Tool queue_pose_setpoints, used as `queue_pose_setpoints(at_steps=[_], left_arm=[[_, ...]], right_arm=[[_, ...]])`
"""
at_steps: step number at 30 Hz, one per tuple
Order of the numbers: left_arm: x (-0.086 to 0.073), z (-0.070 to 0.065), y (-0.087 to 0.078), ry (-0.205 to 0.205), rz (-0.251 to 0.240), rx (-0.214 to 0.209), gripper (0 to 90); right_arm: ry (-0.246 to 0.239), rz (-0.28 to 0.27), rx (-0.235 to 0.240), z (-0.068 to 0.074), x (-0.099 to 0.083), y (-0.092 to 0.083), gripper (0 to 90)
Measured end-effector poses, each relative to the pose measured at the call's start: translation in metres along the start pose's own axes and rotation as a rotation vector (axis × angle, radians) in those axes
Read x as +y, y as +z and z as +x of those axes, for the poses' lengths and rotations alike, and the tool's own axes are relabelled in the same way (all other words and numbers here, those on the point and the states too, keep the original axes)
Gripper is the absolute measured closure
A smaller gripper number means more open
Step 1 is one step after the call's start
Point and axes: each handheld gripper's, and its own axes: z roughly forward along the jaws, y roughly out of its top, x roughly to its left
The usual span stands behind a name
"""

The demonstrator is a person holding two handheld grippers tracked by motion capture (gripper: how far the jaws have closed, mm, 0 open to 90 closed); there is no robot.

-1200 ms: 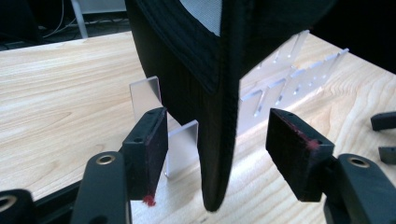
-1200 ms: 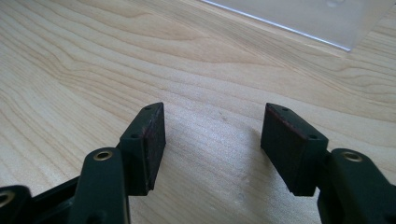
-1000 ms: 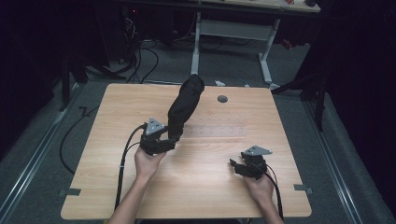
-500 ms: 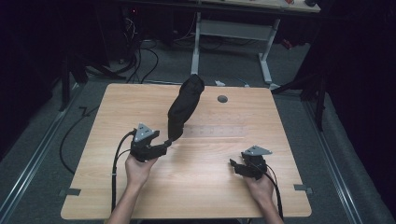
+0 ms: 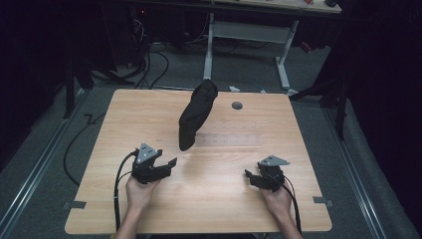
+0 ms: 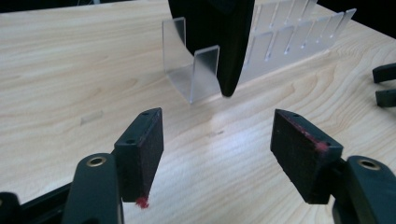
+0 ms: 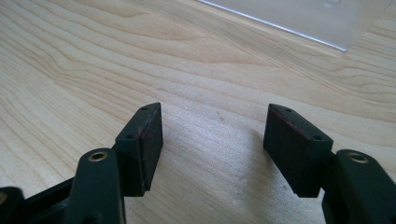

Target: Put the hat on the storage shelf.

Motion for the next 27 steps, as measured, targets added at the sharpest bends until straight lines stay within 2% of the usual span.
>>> queue_pose_setpoints(at_steps=[5, 10, 12, 15, 18, 19, 21, 27], left_arm=[[-0.014, 0.01, -0.006, 0.023, 0.031, 0.031, 34.4], [-0.025, 0.02, -0.008, 0.027, 0.055, 0.06, 33.0], [-0.03, 0.025, -0.007, 0.052, 0.065, 0.088, 32.6], [-0.036, 0.033, -0.006, 0.049, 0.081, 0.12, 32.1], [-0.042, 0.039, -0.004, 0.067, 0.091, 0.155, 31.9], [-0.043, 0.04, -0.002, 0.069, 0.11, 0.175, 31.9], [-0.045, 0.039, -0.001, 0.092, 0.12, 0.186, 30.1], [-0.045, 0.039, -0.001, 0.092, 0.123, 0.185, 29.4]], right_arm=[[0.004, 0.002, 0.006, -0.001, 0.0, 0.0, 37.7], [0.006, 0.003, 0.007, -0.001, 0.0, 0.0, 37.4], [0.006, 0.003, 0.007, -0.001, 0.0, 0.0, 37.4], [0.006, 0.003, 0.007, -0.001, 0.0, 0.0, 37.2], [0.006, 0.003, 0.007, -0.001, 0.0, 0.0, 37.2], [0.006, 0.003, 0.008, -0.001, 0.0, 0.0, 37.1], [0.006, 0.003, 0.008, -0.001, 0.0, 0.0, 37.0], [0.006, 0.003, 0.008, -0.001, 0.0, 0.0, 37.0]])
